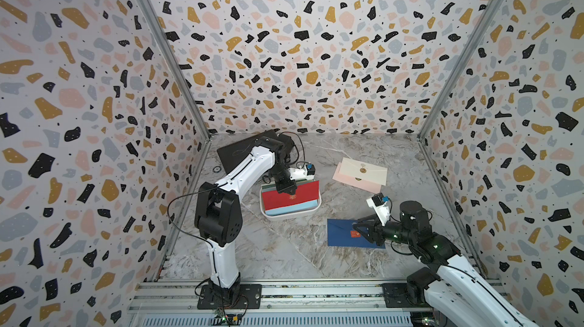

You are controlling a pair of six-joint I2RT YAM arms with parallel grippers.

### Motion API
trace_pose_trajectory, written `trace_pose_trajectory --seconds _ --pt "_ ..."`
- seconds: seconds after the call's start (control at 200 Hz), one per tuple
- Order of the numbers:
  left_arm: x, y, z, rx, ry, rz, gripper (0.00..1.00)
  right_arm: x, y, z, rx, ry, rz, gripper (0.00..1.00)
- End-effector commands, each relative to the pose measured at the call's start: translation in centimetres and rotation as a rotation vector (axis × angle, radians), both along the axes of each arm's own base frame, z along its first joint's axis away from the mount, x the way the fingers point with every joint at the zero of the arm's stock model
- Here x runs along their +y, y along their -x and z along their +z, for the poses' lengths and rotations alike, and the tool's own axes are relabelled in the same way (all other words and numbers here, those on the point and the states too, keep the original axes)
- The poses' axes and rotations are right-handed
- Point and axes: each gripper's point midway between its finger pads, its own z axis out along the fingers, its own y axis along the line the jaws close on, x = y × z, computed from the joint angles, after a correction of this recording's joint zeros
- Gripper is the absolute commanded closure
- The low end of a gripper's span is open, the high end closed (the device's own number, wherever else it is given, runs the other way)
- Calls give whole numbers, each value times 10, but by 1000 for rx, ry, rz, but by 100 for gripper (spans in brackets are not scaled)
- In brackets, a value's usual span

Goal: Put the sealed envelopes into the storage box
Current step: Place the envelope in the storage box.

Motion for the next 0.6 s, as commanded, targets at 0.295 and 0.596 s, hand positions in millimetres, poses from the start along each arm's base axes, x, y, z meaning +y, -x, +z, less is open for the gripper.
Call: trace_pose_trajectory --seconds 0.295,0.596 --pt "16 -7 -28 10 -49 -11 96 2 0 5 -11 -8 7 57" --pt "15 -31 8 -201 -1 61 58 2 -3 3 -1 -5 -2 58"
